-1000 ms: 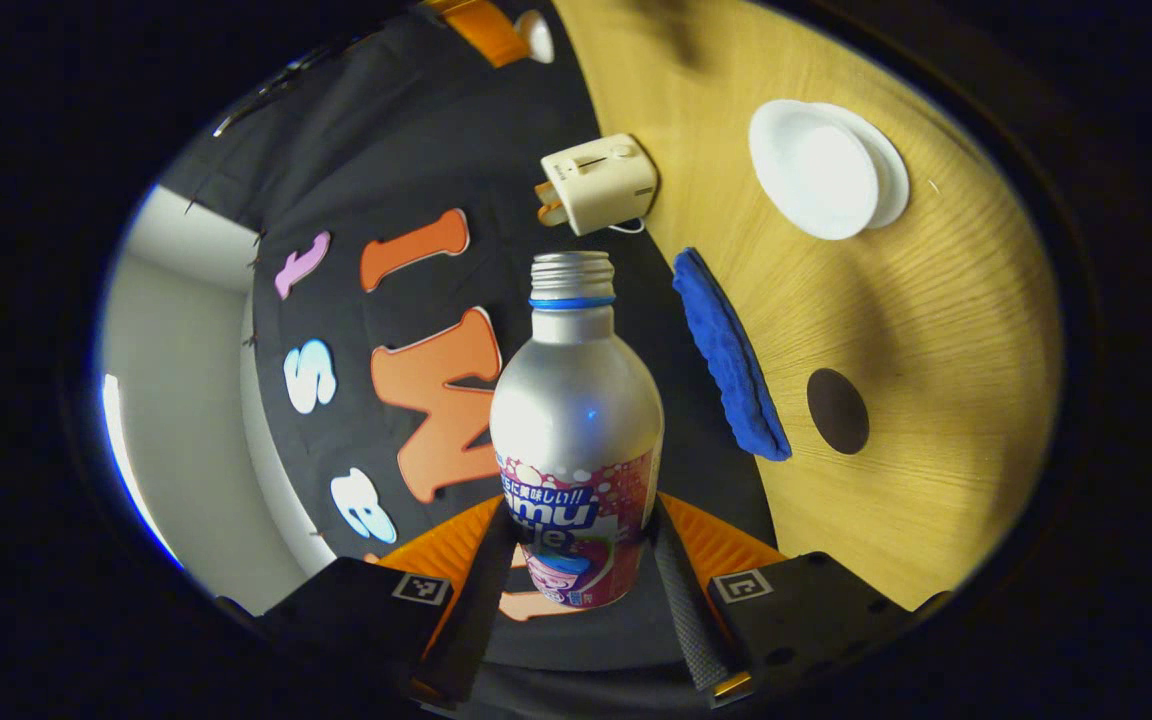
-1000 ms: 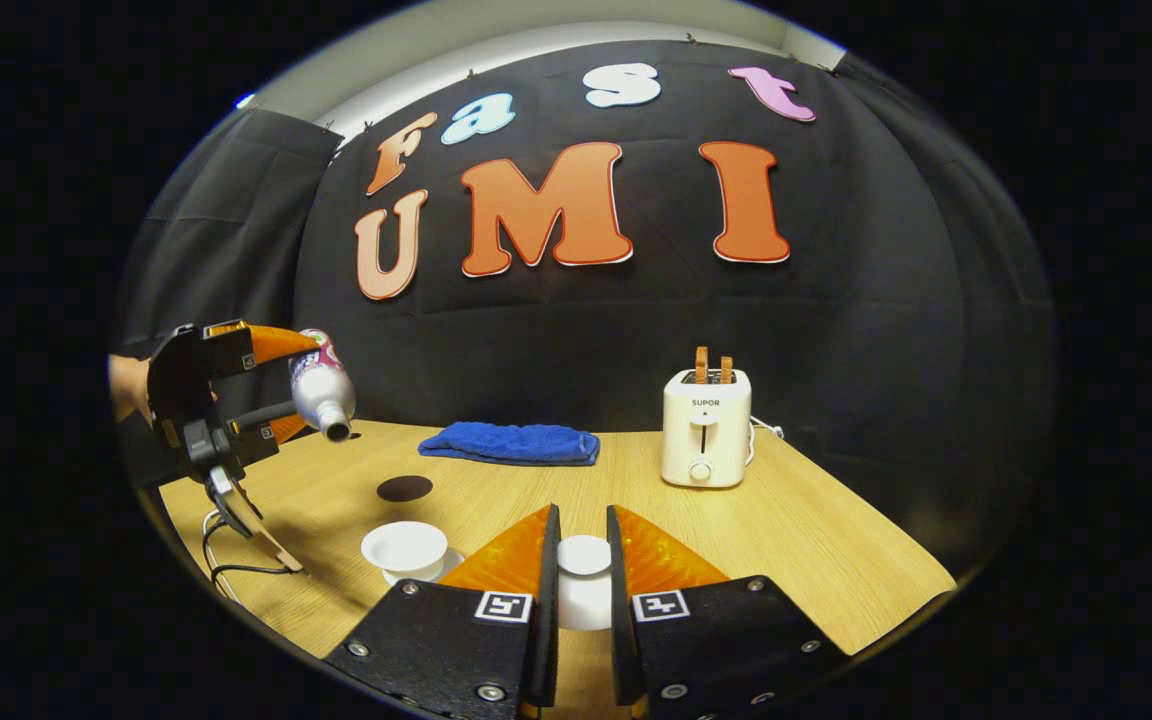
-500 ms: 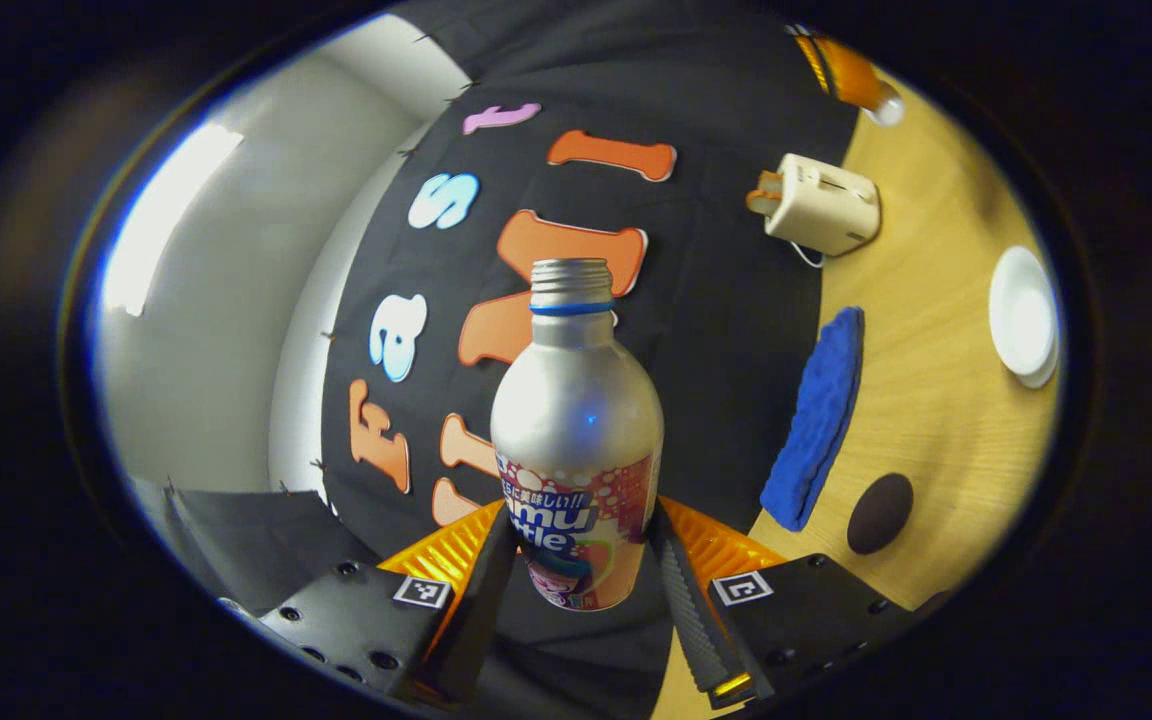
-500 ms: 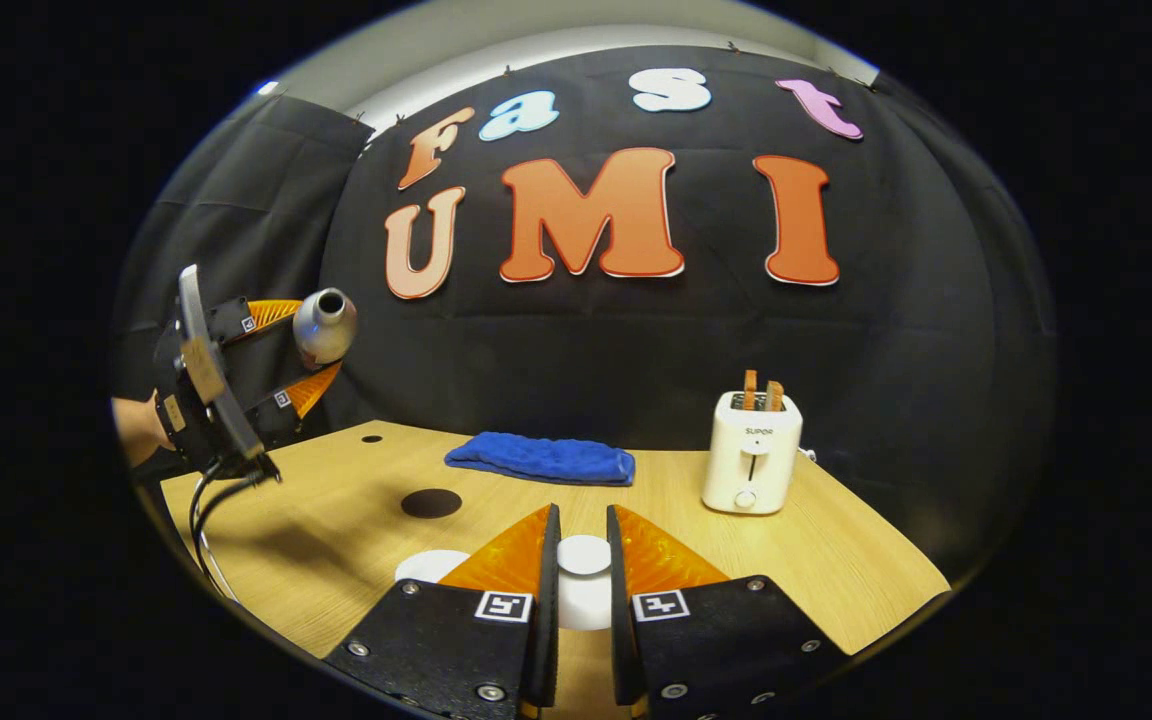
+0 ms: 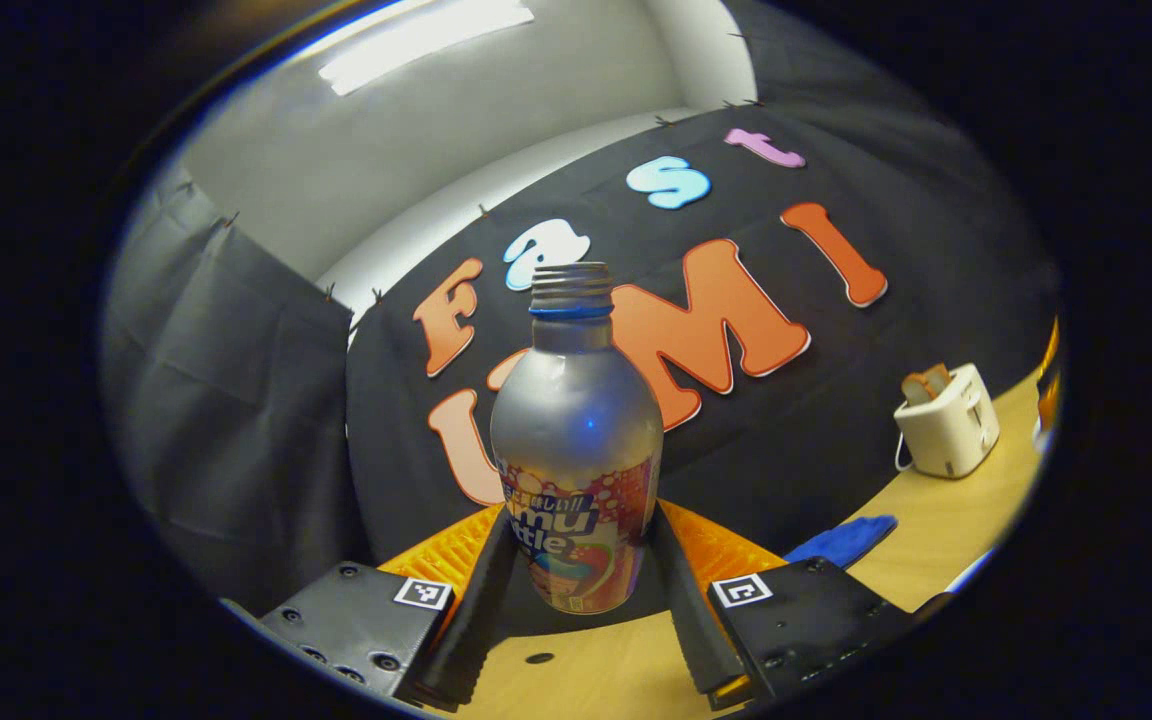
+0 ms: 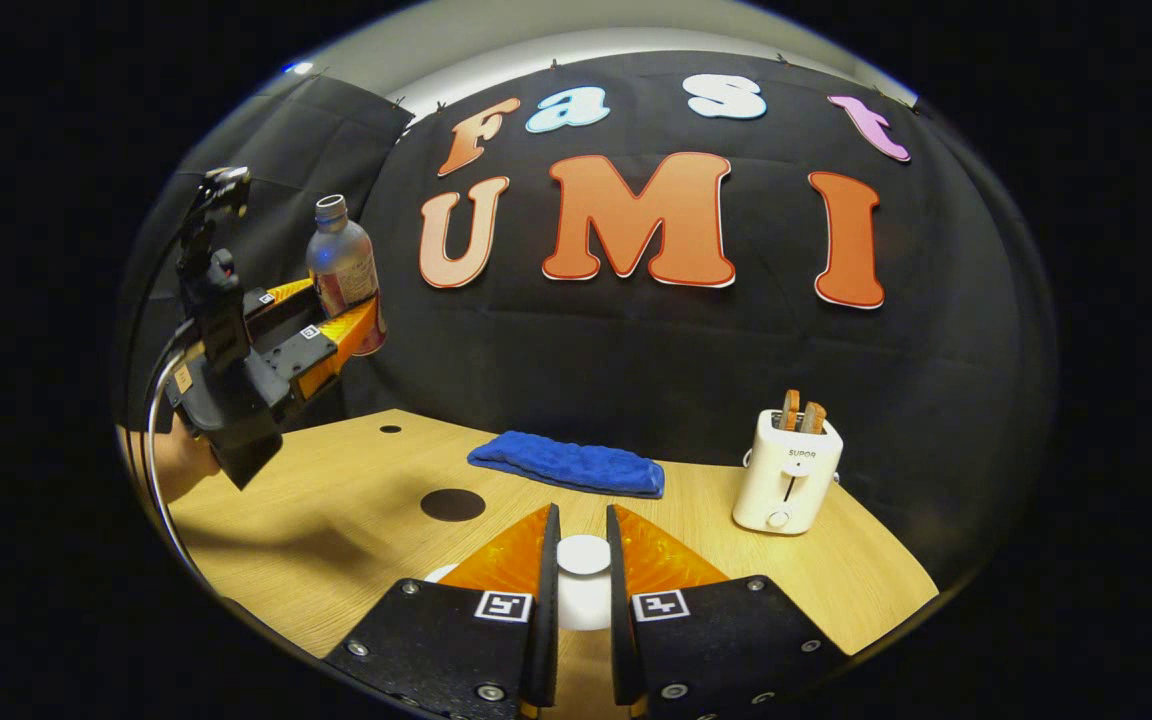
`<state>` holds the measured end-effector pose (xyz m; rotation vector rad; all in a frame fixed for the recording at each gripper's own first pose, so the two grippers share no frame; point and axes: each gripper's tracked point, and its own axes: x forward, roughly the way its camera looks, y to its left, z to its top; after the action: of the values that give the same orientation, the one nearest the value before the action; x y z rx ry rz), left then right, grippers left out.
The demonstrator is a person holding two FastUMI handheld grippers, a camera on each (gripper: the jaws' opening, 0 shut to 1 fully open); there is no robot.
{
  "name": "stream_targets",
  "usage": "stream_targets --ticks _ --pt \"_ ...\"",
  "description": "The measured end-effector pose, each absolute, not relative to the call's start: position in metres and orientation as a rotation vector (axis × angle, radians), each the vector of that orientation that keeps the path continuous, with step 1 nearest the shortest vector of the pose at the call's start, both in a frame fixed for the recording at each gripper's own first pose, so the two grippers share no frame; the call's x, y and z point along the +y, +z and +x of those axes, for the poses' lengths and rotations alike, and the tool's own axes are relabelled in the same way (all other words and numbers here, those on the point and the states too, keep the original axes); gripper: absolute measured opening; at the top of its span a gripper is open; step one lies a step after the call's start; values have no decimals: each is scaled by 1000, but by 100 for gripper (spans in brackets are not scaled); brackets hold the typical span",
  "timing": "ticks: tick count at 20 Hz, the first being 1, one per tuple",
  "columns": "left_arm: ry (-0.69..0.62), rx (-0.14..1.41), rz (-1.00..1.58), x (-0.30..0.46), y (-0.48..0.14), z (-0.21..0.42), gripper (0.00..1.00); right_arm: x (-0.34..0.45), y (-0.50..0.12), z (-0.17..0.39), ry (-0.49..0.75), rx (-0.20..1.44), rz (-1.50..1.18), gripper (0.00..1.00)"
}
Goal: Open the teacup lid with one hand, grasp the water bottle and pour water into the teacup with the other hand; after pouring, place the water bottle on the coaster and then close the teacup lid.
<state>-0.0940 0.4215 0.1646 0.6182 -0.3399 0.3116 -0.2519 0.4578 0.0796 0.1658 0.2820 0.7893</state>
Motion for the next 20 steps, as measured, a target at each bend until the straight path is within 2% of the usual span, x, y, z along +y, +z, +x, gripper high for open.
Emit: stream_targets --ticks 4,8,9,11,13,15,16,20 --pt "290 -258 353 440 150 -71 83 467 77 -253 811 285 163 22" --pt "259 -161 234 448 117 -43 76 476 69 -252 823 300 154 23" --pt "255 -132 208 451 105 -37 80 479 67 -253 827 307 152 23" --pt "247 -71 154 457 80 -24 76 484 63 -254 835 319 150 23" --pt "249 -4 112 467 57 -15 80 489 58 -256 844 333 153 23" --pt "235 79 84 472 29 -4 76 495 54 -257 855 347 156 23" --pt "240 112 82 475 17 -2 80 498 52 -257 857 350 152 23" --pt "241 208 83 484 -20 3 83 508 41 -259 875 376 149 23"
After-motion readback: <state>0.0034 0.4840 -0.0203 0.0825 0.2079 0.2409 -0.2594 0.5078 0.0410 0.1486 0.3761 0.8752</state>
